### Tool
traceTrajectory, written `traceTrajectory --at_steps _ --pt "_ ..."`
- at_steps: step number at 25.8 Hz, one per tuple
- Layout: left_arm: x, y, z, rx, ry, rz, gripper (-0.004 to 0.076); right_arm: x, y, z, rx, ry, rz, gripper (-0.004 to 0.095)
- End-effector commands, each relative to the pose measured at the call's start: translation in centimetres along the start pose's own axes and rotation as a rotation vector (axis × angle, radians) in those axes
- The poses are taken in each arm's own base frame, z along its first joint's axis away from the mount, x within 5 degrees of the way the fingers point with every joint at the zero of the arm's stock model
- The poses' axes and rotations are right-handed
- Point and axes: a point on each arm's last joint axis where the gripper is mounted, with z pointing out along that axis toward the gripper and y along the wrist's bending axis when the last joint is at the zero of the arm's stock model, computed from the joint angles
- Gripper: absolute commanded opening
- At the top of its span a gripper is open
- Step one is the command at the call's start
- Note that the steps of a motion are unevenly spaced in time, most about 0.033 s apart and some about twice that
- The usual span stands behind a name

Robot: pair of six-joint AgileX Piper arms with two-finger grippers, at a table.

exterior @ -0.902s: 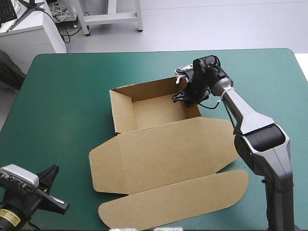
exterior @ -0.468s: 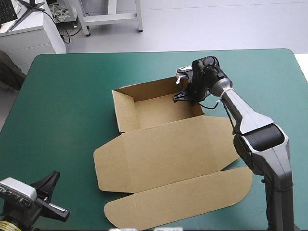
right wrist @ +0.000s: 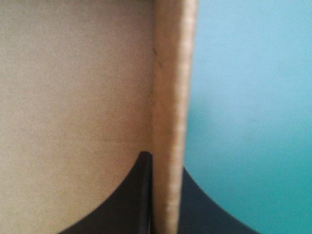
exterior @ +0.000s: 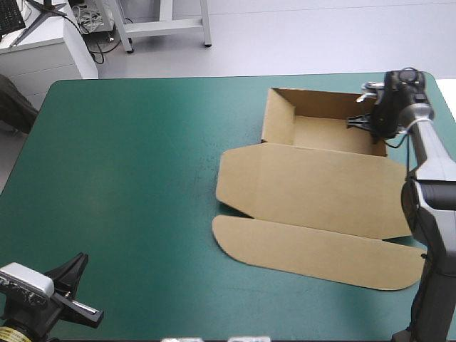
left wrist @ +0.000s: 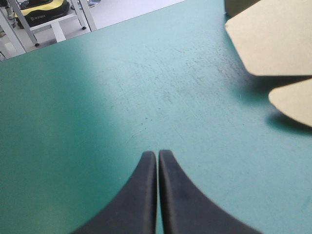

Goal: Fold the box

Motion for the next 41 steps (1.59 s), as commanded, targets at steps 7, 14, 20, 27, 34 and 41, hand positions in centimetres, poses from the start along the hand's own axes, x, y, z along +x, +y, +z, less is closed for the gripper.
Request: traceTrajectory --at_steps 7,14,20,27,34,41 --pt "-1.2 0.2 -0.2 -0.017 -0.074 0.008 -0.001 1.8 -13.6 -3.4 0.124 -0.043 0.258 -0.002" --pt "-0.9 0.3 -0.2 -0.02 -0.039 0.013 -0.001 3.1 -17.4 -3.3 0.147 -0.032 0.341 -0.002" --pt "-0.9 0.3 -0.2 -0.02 -0.037 0.013 -0.001 3.1 -17.6 -2.8 0.148 -0.019 0.317 -0.0019" --pt "-0.8 0.3 -0.2 -0.02 -0.031 0.013 -0.001 3.1 -17.5 -3.0 0.146 -0.015 0.207 0.0244" --pt "-0.9 0.3 -0.2 -0.02 -0.033 0.013 -0.001 4.1 -17.2 -11.1 0.226 -0.17 0.216 0.0558" --pt "-0.7 0.2 0.0 -0.017 -0.031 0.01 -0.001 7.7 -8.1 -26.2 0.005 -0.558 0.063 0.0102"
